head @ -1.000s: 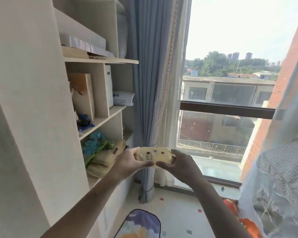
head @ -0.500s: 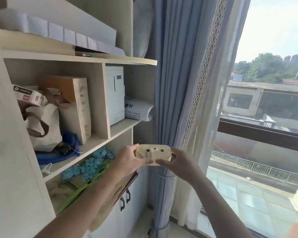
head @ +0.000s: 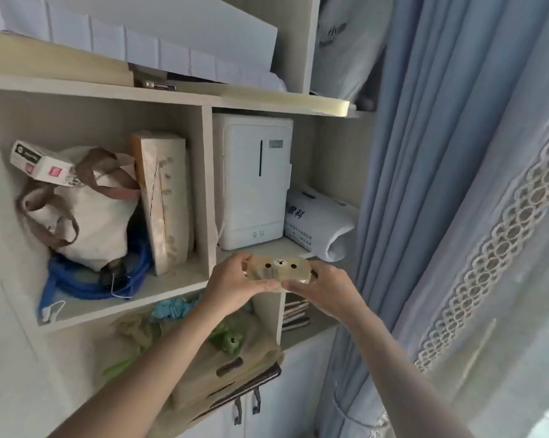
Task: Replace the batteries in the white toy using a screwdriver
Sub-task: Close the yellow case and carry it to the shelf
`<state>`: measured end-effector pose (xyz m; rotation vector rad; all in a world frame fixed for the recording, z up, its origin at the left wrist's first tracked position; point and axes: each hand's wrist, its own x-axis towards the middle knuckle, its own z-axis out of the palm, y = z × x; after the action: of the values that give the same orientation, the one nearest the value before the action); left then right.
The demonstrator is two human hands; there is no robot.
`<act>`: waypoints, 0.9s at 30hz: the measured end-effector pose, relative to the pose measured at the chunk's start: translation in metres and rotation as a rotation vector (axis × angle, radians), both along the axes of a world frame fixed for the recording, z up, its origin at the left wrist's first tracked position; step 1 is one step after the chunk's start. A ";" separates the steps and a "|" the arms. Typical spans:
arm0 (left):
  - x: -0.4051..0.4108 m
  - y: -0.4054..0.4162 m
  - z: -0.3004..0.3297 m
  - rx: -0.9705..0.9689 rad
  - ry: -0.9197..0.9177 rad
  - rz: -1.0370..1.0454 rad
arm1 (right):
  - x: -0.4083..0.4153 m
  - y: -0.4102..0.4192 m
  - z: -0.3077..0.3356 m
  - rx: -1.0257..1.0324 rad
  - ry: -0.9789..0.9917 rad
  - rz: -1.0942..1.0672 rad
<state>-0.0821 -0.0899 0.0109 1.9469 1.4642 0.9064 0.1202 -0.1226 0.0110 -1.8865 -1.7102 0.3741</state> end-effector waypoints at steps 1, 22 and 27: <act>0.003 0.010 -0.002 -0.006 -0.004 0.028 | 0.004 0.015 0.001 -0.007 -0.007 0.027; 0.036 0.104 -0.016 -0.122 0.126 0.459 | 0.020 0.195 -0.006 -0.018 -0.160 0.505; 0.040 0.106 -0.017 -0.133 0.141 0.487 | 0.025 0.204 -0.016 0.023 -0.254 0.532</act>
<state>-0.0422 0.0163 -0.0059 1.6103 2.0785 0.8524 0.1457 0.0817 -0.0051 -1.4872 -2.3755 0.3189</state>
